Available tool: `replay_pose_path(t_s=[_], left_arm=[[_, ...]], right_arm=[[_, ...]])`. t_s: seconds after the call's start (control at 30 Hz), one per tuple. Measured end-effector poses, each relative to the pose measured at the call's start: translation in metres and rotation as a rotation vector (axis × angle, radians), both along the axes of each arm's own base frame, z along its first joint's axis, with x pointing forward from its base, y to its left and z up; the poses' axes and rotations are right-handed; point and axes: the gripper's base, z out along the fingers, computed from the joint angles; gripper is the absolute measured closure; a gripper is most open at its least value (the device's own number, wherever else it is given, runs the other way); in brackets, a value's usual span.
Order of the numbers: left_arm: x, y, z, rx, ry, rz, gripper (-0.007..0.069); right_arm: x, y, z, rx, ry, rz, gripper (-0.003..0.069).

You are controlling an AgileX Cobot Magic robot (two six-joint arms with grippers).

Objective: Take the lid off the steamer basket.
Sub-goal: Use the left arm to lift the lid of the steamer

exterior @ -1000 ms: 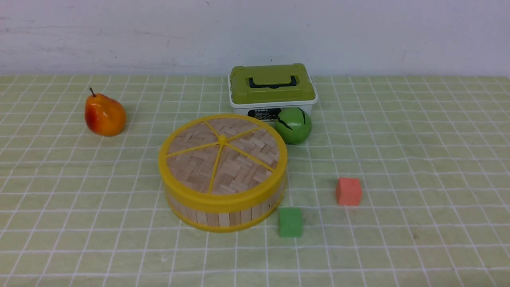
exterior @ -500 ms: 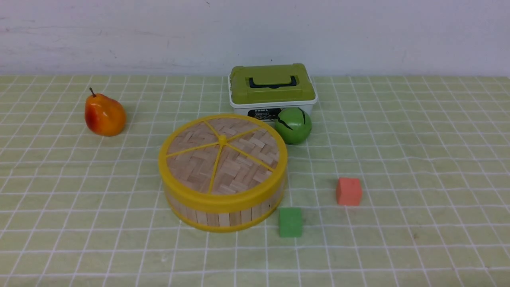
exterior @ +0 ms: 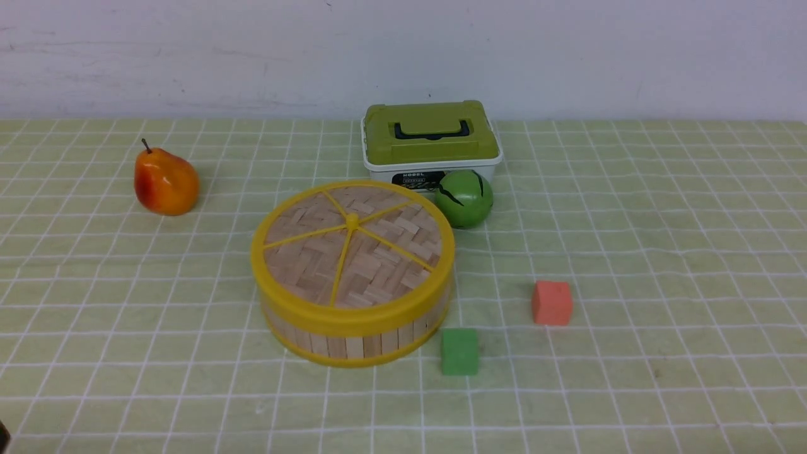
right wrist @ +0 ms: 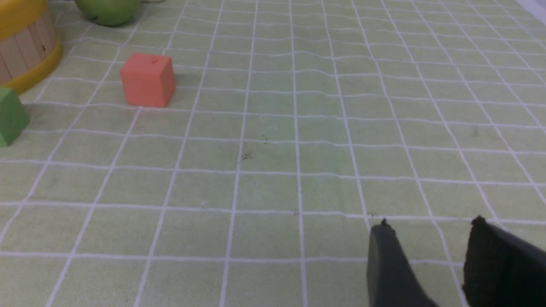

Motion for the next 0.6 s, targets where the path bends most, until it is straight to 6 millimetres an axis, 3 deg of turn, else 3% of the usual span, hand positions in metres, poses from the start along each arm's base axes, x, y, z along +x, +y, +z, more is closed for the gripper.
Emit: replay_pose_path(t_s=[0.27, 0.37, 0.47, 0.53, 0.57, 0.6], left_arm=[[-0.013, 0.0, 0.046, -0.091, -0.527, -0.031, 0.0545], [-0.018, 0.0, 0.054, -0.172, -0.624, -0.055, 0.0543], [-0.022, 0.001, 0.068, -0.258, -0.648, -0.083, 0.0543], [-0.024, 0.002, 0.095, -0.304, -0.61, -0.089, 0.0555], [-0.023, 0.002, 0.098, -0.305, -0.597, -0.088, 0.056], [-0.022, 0.002, 0.126, -0.313, -0.522, -0.078, 0.059]], right_arm=[[0.0, 0.0, 0.0, 0.0, 0.0, 0.0, 0.0418], [0.0, 0.0, 0.0, 0.0, 0.0, 0.0, 0.0418], [0.0, 0.0, 0.0, 0.0, 0.0, 0.0, 0.0418], [0.0, 0.0, 0.0, 0.0, 0.0, 0.0, 0.0418], [0.0, 0.0, 0.0, 0.0, 0.0, 0.0, 0.0418], [0.0, 0.0, 0.0, 0.0, 0.0, 0.0, 0.0418]])
